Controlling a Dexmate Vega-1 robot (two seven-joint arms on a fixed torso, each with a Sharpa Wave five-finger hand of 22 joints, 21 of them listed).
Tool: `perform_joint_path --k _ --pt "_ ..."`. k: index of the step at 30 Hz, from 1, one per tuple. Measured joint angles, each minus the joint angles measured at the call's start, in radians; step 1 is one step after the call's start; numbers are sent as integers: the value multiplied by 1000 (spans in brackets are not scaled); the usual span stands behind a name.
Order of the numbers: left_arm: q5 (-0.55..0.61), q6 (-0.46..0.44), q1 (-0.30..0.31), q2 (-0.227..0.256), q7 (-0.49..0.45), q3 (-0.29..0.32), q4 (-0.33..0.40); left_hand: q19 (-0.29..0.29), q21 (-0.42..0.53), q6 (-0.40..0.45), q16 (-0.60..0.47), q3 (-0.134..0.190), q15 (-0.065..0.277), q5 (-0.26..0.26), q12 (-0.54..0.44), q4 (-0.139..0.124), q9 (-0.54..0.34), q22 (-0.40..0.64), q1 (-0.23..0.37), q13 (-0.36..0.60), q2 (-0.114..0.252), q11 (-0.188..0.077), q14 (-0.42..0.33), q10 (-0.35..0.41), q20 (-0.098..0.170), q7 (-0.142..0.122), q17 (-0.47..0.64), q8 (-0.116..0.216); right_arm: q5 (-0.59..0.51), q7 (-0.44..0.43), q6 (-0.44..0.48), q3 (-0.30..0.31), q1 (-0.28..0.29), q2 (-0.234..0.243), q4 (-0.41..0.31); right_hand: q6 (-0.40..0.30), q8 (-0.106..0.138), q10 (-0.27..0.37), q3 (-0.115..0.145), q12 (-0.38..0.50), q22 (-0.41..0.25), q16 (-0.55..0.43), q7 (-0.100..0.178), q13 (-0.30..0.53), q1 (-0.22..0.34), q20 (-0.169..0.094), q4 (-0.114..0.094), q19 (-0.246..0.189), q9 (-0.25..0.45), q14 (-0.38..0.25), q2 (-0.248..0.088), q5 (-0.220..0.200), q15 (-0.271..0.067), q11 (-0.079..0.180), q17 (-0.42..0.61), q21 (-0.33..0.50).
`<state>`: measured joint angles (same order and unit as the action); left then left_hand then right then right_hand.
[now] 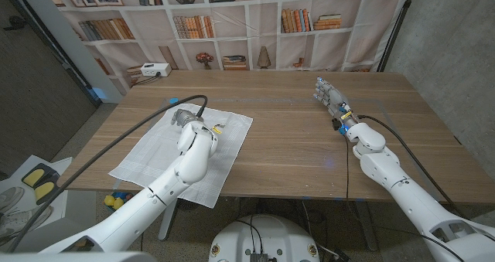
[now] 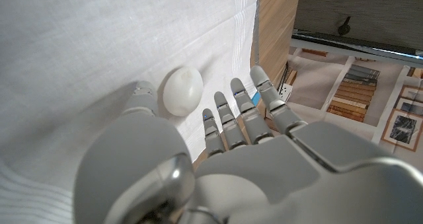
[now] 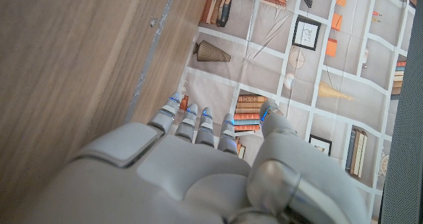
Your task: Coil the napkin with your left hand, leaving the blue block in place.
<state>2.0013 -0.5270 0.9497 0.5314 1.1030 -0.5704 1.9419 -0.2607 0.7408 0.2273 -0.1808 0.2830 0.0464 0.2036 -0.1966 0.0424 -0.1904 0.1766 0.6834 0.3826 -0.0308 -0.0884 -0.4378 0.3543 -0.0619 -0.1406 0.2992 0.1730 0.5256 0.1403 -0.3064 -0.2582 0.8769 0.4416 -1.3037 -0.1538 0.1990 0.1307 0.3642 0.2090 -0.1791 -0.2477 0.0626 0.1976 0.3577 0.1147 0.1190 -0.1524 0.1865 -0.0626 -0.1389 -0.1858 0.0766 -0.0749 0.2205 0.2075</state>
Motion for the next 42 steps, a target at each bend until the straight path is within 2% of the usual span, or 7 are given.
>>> perform_joint_path --k 5,11,14,19,26,36,42 --pt "0 0 20 -1 0 5 29 20 -22 -60 -1 -15 -3 0 9 -16 0 2 -37 -5 24 4 72 -76 -20 9 -16 0 0 -3 0 0 0 0 0 0 0 0 0 0 0 0 0 0 0 3 0 -3 0 -5 0 0 5 0 0 0" --pt "34 -44 59 -3 -116 19 59 33 -43 -27 -17 4 -2 -1 -15 -24 0 3 -42 -12 78 -21 66 -49 -30 -2 -32 23 0 -4 0 0 9 1 -10 0 0 0 0 0 0 0 0 0 0 3 0 -3 0 -5 0 0 5 0 0 0" --pt "1 -59 76 0 -215 33 76 87 -72 -35 -11 8 -4 -8 -15 -20 0 1 -41 -18 79 -25 105 -60 -30 -10 -45 23 -1 -4 0 0 9 2 -12 0 0 0 0 0 0 0 0 0 0 3 0 -3 0 -5 0 0 5 0 0 0" --pt "-76 -52 83 10 -287 57 96 186 -131 -67 0 8 -6 -12 -3 -20 0 0 -54 -26 92 -21 199 -119 -47 -29 -62 14 -4 -3 0 -3 9 5 -18 0 0 0 0 0 0 0 0 0 0 3 0 -3 0 -5 0 0 5 0 0 0" --pt "-209 -9 49 29 -347 70 100 272 -192 -91 4 21 -25 -12 -3 30 0 0 -34 -36 80 -54 355 -155 -43 -66 -89 11 -6 -3 -2 -4 11 9 -23 -4 0 0 0 0 0 0 -4 0 0 3 0 -3 0 -5 0 0 5 0 0 0" --pt "-329 74 -56 58 -385 16 48 263 -212 -86 -1 24 -27 12 -7 104 0 0 56 -50 35 -99 374 -182 -40 -72 -108 19 -7 -7 -5 -1 19 13 -27 -4 0 9 0 0 0 0 -4 0 0 3 0 -3 0 -5 0 0 5 -2 0 0" --pt "-350 122 -120 71 -413 -36 3 250 -223 -86 -1 11 -32 20 -7 116 -3 0 83 -58 6 -75 379 -202 -47 -72 -109 20 -7 -12 -7 2 22 13 -25 -9 0 9 0 0 0 0 -9 0 0 3 0 -3 0 -5 0 0 5 -2 0 0"
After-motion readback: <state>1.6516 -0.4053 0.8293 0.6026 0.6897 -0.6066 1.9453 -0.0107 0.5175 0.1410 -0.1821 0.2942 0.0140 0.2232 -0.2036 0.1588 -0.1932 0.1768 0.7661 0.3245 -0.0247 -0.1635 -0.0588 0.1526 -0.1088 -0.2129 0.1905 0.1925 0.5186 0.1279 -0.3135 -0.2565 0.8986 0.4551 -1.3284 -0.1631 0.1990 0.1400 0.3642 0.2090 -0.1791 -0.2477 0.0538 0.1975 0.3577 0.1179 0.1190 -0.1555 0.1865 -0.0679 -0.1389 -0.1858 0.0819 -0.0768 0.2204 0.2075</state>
